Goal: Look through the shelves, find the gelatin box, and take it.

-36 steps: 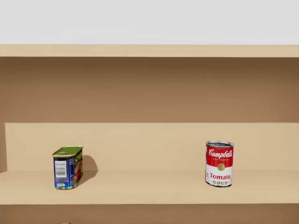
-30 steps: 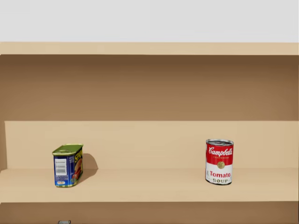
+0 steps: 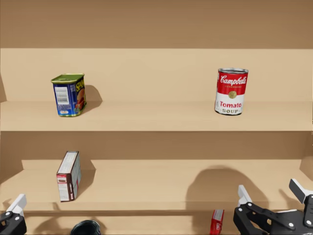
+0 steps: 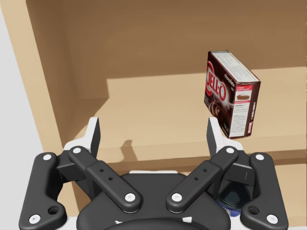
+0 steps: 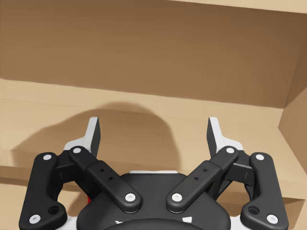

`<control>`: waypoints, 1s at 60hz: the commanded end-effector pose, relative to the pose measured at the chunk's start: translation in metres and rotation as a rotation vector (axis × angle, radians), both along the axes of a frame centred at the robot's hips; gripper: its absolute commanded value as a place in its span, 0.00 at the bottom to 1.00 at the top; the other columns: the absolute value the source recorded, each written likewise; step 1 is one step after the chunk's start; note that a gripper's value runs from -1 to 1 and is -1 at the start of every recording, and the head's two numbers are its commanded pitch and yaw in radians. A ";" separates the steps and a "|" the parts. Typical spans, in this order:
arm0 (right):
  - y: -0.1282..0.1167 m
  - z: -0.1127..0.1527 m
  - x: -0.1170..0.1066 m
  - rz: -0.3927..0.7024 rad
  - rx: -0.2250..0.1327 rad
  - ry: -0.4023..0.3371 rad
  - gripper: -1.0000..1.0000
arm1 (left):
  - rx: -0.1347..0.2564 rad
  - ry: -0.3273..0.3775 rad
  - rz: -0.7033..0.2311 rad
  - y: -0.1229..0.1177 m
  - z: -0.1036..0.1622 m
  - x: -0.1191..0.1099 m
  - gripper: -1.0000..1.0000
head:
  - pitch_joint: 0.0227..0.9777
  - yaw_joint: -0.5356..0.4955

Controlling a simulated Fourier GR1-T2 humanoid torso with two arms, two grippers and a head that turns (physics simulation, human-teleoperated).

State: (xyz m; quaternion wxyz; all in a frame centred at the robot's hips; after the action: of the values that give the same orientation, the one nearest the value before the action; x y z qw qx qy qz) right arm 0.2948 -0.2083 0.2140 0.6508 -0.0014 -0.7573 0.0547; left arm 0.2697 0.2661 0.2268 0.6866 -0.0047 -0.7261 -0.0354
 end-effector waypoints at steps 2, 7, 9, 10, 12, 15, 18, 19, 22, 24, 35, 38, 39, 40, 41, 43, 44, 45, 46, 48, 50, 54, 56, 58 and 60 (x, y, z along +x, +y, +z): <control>0.002 0.000 0.000 0.011 0.005 0.005 0.00 | -0.001 0.003 -0.009 -0.001 0.000 0.000 0.00 | 0.45 0.50; 0.002 0.000 0.000 0.010 0.007 0.008 0.00 | 0.002 0.003 -0.015 -0.001 0.000 0.000 0.00 | 0.52 0.47; 0.002 0.000 0.000 0.008 0.008 0.009 0.00 | 0.004 0.003 -0.016 -0.002 0.000 0.000 0.00 | 0.55 0.46; 0.002 0.000 0.000 0.007 0.008 0.010 0.00 | 0.005 0.004 -0.017 -0.002 0.000 0.000 0.00 | 0.55 0.46; 0.002 0.001 0.000 0.008 0.009 0.011 0.00 | 0.006 0.005 -0.018 -0.002 0.000 0.000 0.00 | 0.57 0.44; 0.002 0.001 0.000 0.008 0.011 0.012 0.00 | 0.008 0.005 -0.020 -0.003 -0.001 0.000 0.00 | 0.61 0.41; 0.002 0.001 0.000 0.009 0.011 0.012 0.00 | 0.008 0.006 -0.021 -0.003 -0.001 0.000 0.00 | 0.64 0.39; 0.002 0.001 0.000 0.007 0.012 0.011 0.00 | 0.009 0.006 -0.022 -0.003 -0.001 0.000 0.00 | 0.66 0.38; 0.002 0.001 0.000 0.005 0.013 0.010 0.00 | 0.009 0.006 -0.024 -0.004 -0.001 0.000 0.00 | 0.69 0.36; 0.001 0.001 0.000 0.003 0.012 0.009 0.00 | 0.008 0.006 -0.025 -0.005 -0.001 0.000 0.00 | 0.71 0.34; 0.000 0.001 0.000 -0.007 0.017 0.008 0.00 | 0.000 0.003 -0.031 -0.005 0.000 0.000 0.00 | 0.74 0.31; 0.000 0.001 0.000 -0.007 0.013 0.008 0.00 | 0.000 0.003 -0.030 -0.006 0.000 0.000 0.00 | 0.74 0.32; 0.000 0.001 0.000 -0.007 0.013 0.007 0.00 | 0.000 0.003 -0.030 -0.006 0.000 -0.001 0.00 | 0.74 0.32; 0.000 0.001 0.000 -0.008 0.014 0.005 0.00 | 0.000 0.002 -0.029 -0.006 0.000 -0.001 0.00 | 0.73 0.32; 0.000 0.001 0.000 -0.008 0.015 0.003 0.00 | 0.000 0.002 -0.029 -0.006 0.000 -0.001 0.00 | 0.73 0.32; 0.000 0.001 0.000 -0.010 0.015 0.000 0.00 | -0.001 0.002 -0.028 -0.005 0.001 -0.001 0.00 | 0.73 0.32; 0.001 0.001 0.000 -0.012 0.016 -0.001 0.00 | -0.002 0.002 -0.027 -0.006 0.001 -0.001 0.00 | 0.72 0.32; 0.001 0.002 -0.001 -0.014 0.016 -0.002 0.00 | -0.002 0.002 -0.027 -0.006 0.001 -0.001 0.00 | 0.72 0.32; 0.001 0.002 -0.001 -0.017 0.018 -0.001 0.00 | -0.003 0.003 -0.027 -0.006 0.001 -0.001 0.00 | 0.72 0.32; 0.002 0.004 -0.003 -0.020 0.025 0.002 0.00 | -0.005 0.003 -0.027 -0.006 0.001 -0.001 0.00 | 0.71 0.32; 0.004 0.006 -0.005 -0.026 0.021 0.002 0.00 | -0.006 0.003 -0.026 -0.005 0.001 -0.001 0.00 | 0.71 0.32; 0.011 0.012 -0.014 -0.030 0.016 -0.002 0.00 | -0.008 0.004 -0.023 -0.005 0.002 -0.001 0.00 | 0.70 0.32; 0.016 0.012 -0.021 -0.037 0.012 -0.005 0.00 | -0.010 0.004 -0.021 -0.005 0.002 -0.001 0.00 | 0.70 0.32; 0.019 0.012 -0.026 -0.034 0.008 -0.002 0.00 | -0.010 0.003 -0.021 -0.004 0.002 -0.001 0.00 | 0.69 0.32; 0.023 0.011 -0.033 -0.047 -0.002 0.003 0.00 | -0.010 0.003 -0.020 -0.004 0.002 -0.001 0.00 | 0.69 0.31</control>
State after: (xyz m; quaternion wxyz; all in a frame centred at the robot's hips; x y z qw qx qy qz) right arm 0.2793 -0.1973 0.2228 0.6509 -0.0103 -0.7580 0.0412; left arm 0.2691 0.2610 0.2281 0.6873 -0.0158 -0.7250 -0.0411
